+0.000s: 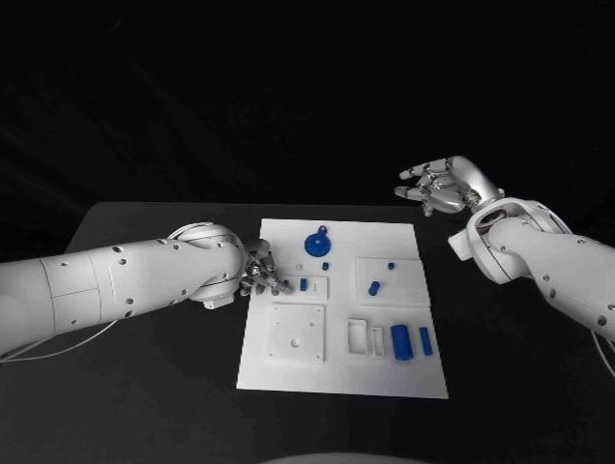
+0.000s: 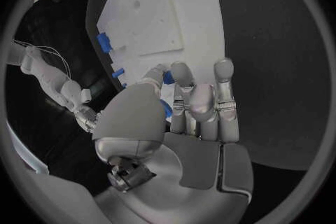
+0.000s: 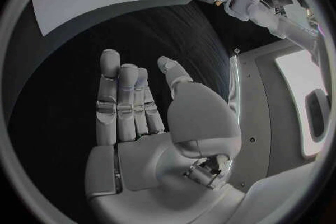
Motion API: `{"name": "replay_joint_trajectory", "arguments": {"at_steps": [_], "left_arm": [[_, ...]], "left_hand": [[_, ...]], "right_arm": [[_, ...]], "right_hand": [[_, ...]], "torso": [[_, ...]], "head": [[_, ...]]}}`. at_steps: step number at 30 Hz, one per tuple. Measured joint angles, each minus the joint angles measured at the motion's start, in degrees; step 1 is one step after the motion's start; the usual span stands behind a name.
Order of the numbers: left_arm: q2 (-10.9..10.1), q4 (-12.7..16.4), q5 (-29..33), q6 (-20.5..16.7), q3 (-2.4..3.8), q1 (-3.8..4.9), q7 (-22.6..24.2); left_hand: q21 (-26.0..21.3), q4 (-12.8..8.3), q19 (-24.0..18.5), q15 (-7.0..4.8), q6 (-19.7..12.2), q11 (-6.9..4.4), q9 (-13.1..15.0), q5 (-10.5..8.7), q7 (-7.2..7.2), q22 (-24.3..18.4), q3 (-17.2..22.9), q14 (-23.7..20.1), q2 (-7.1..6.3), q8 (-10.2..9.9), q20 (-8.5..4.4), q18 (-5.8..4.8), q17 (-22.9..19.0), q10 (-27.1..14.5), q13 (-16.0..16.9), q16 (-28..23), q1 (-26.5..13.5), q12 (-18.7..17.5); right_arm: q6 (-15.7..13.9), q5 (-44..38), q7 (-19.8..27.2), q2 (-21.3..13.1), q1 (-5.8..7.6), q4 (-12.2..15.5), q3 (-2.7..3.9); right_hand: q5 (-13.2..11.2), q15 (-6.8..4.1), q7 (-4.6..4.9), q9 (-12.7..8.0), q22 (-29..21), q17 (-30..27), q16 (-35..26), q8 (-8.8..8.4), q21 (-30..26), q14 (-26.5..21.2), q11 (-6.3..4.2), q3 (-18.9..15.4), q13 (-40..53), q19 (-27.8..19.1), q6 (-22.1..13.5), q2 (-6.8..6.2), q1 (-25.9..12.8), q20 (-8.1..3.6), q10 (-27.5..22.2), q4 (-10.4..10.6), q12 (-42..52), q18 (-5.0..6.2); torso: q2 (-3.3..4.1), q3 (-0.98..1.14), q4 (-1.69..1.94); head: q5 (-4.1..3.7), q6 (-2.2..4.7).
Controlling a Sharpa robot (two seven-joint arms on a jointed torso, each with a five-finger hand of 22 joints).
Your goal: Assemble the parts on the task board
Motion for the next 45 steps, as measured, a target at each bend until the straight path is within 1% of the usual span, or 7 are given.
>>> {"name": "replay_joint_trajectory", "arguments": {"at_steps": [8,20,25,29,34,40,45], "left_arm": [[-0.4,0.6,0.0,-0.4,1.64,0.0,-0.2],[-2.0,2.3,1.7,-0.1,5.74,0.64,-0.1],[-1.6,2.2,3.1,-1.2,6.35,1.67,2.1],[0.4,1.4,3.3,-3.8,6.19,1.98,7.1],[3.1,-0.2,0.9,-7.5,4.84,1.99,15.3],[6.1,-3.1,-5.7,-10.7,2.75,1.61,23.1],[8.5,-5.7,-12.4,-12.3,1.26,1.24,27.0]], "left_hand": [[0.0,3.9,0.0,0.0,0.0,0.2,0.4,-2.08,0.0,0.0,0.3,0.0,-1.61,0.2,0.0,0.0,0.1,0.2,0.0,0.0,-0.3,0.0],[-1.6,6.2,-0.7,0.05,-2.1,0.75,0.5,-7.19,1.14,0.0,0.2,-2.2,-4.01,0.2,-0.41,-0.17,-3.3,-2.0,0.1,-2.8,-0.7,0.0],[-11.2,-3.7,-6.5,2.63,-8.4,3.66,-6.7,-2.92,4.26,-5.1,0.1,-12.1,2.9,-3.4,1.42,-1.89,-14.6,-11.1,-8.4,-16.6,7.8,-9.9],[-20.3,-9.9,-9.1,5.57,-9.6,6.58,-17.7,-1.63,6.78,-12.7,1.1,-16.2,4.83,-6.2,4.07,-1.87,-23.9,-13.6,-24.6,-29.9,15.1,-23.8],[-22.5,-12.9,-8.5,6.83,-12.7,8.8,-25.8,-1.76,6.54,-14.3,1.7,-15.4,4.41,-6.4,5.07,-1.31,-28.2,-15.5,-34.9,-35.3,17.4,-33.1],[-23.2,-13.2,-3.6,6.25,-15.7,9.39,-34.6,-8.56,5.73,-15.5,-0.1,-9.8,3.08,-6.4,5.26,0.02,-31.9,-22.0,-36.7,-40.3,16.6,-34.7],[-17.8,-9.3,-0.8,5.77,-14.7,9.35,-35.9,-9.34,6.24,-8.0,-1.4,-9.0,-0.12,-6.4,4.6,0.02,-28.3,-20.9,-36.7,-33.7,15.8,-34.7]], "right_arm": [[0.0,0.0,0.0,0.0,-0.04,-0.2,0.0],[0.0,0.0,0.0,0.0,-0.16,-0.4,0.0],[0.0,0.0,0.0,0.0,-0.17,-0.5,0.0],[-0.1,0.0,0.0,0.0,-0.18,-0.6,0.0],[-0.1,0.0,0.0,0.2,-0.18,-0.6,0.0],[-0.1,0.0,0.0,0.4,-0.18,-0.7,0.0],[-0.1,0.0,0.1,0.7,-0.18,-0.7,0.0]], "right_hand": [[0.0,0.0,0.0,0.0,0.0,0.0,0.0,0.0,0.0,0.0,0.0,0.0,0.0,0.0,0.0,0.0,0.0,0.0,0.0,0.0,0.0,0.0],[0.0,0.0,0.0,0.0,0.0,0.0,0.0,0.0,0.0,0.0,0.0,0.0,0.0,0.0,0.0,0.0,0.0,0.0,0.0,0.0,0.0,0.0],[0.0,0.0,0.0,0.0,0.0,0.0,0.0,0.0,-0.4,0.0,0.0,0.0,0.0,0.2,0.0,0.0,0.0,0.21,0.0,0.0,0.0,0.01],[0.0,0.0,0.0,0.0,0.0,0.0,0.0,0.0,-1.3,0.0,0.0,0.0,-0.1,0.2,0.0,0.0,0.0,0.21,0.0,0.0,0.0,0.0],[0.3,0.0,0.0,0.0,0.0,-0.4,-0.4,0.0,-3.4,0.0,-0.34,0.4,-3.0,0.2,0.0,0.0,0.0,0.21,0.7,-0.1,-2.3,0.01],[0.3,0.0,0.0,-0.1,-0.4,-1.6,-1.8,0.0,-6.0,0.0,-0.33,0.7,-5.5,0.2,0.0,0.0,0.0,0.21,1.1,-0.3,-3.7,0.0],[0.3,0.0,0.0,-0.2,-1.3,-2.2,-2.0,0.0,-6.0,0.0,-0.33,1.0,-6.1,0.4,0.0,0.0,0.0,0.0,1.1,-0.3,-3.7,0.01]], "torso": [[0.05,-0.02,-0.01],[-0.01,0.04,0.02],[-0.03,0.04,0.01],[-0.03,0.05,0.0],[-0.01,0.05,-0.05],[0.01,0.05,-0.1],[0.02,0.05,-0.11]], "head": [[-0.13,-0.04],[-0.25,0.16],[-0.25,0.39],[-0.35,0.57],[-0.37,0.81],[-0.38,0.94],[-0.38,1.12]]}}
